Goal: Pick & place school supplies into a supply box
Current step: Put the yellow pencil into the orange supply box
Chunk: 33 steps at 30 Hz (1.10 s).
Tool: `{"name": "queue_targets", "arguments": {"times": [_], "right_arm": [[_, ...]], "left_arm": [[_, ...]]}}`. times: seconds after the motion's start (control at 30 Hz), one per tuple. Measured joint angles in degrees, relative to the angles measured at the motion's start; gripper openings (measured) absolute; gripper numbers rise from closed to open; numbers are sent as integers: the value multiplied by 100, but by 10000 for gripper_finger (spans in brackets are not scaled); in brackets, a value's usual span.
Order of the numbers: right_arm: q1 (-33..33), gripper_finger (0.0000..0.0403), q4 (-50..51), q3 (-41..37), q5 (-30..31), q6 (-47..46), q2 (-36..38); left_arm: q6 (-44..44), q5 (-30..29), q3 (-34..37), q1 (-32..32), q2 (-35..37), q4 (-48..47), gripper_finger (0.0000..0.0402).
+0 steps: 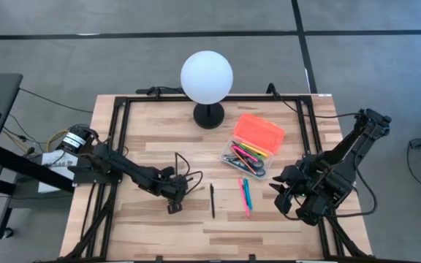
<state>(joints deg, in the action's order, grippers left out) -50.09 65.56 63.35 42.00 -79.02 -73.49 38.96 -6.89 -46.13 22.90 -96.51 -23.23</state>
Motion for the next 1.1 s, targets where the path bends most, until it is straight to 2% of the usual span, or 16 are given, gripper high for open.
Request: {"name": "queue_targets", "arguments": {"times": [0.4, 0.57, 1.1], "right_arm": [[0, 113, 13, 0, 9, 0, 0], [0, 113, 20, 0, 9, 0, 0], [46, 113, 64, 0, 141, 7, 0]], "left_arm": [[275, -105, 0, -72, 0, -268, 121], [-454, -1, -62, -39, -16, -52, 121], [-852, -24, -73, 116, -17, 80, 121]]}}
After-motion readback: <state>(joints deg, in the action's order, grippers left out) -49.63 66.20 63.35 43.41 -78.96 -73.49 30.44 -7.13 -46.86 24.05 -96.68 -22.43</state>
